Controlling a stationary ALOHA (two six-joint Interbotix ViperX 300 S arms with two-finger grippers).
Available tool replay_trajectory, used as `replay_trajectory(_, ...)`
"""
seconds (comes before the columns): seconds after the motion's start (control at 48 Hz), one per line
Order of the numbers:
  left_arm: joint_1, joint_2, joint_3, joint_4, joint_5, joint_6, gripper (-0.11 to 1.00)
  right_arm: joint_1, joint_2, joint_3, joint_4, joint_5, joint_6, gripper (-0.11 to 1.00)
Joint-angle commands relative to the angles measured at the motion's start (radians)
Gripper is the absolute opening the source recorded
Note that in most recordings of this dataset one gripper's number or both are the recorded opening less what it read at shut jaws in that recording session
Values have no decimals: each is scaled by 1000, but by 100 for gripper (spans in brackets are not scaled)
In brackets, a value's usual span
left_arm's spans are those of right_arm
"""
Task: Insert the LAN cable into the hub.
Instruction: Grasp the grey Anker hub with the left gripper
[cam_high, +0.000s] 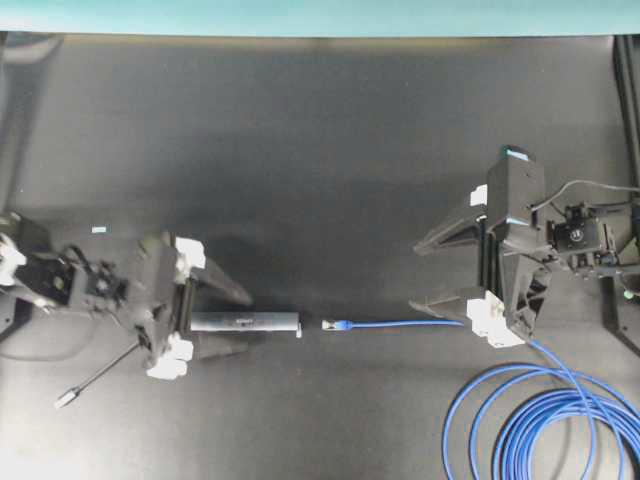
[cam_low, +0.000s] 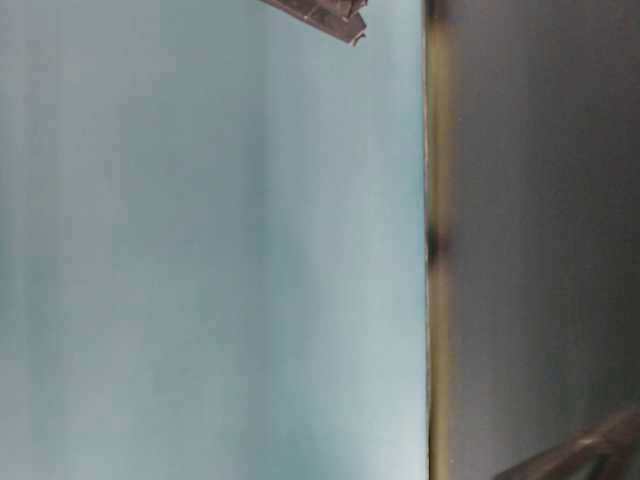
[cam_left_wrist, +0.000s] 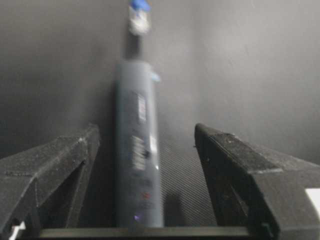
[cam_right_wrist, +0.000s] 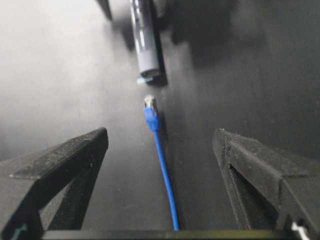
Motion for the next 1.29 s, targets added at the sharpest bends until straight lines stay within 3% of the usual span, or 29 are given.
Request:
replay_trajectory(0.0, 2, 20, -20, 2, -21, -3, 74, 6, 3, -17, 2, -8, 8, 82)
replay_trajectory(0.437, 5, 95, -54, 2, 2, -6, 66, 14, 3, -15, 2, -8, 8, 82)
replay_trajectory(0.52, 5, 95, -54, 2, 18, -6, 57, 15, 5, -14, 2, -8, 8, 82)
replay_trajectory(0.687, 6, 86, -57, 2, 78, -5, 27, 15, 5, -9, 0, -9, 6, 82)
replay_trajectory(0.978, 40, -92, -81, 3, 296, -5, 28, 17, 54, 38, -9, -104, -2, 82)
replay_trajectory(1.27, 51, -291, -149, 2, 630, 6, 28, 46, 298, 20, -21, -301, -25, 81)
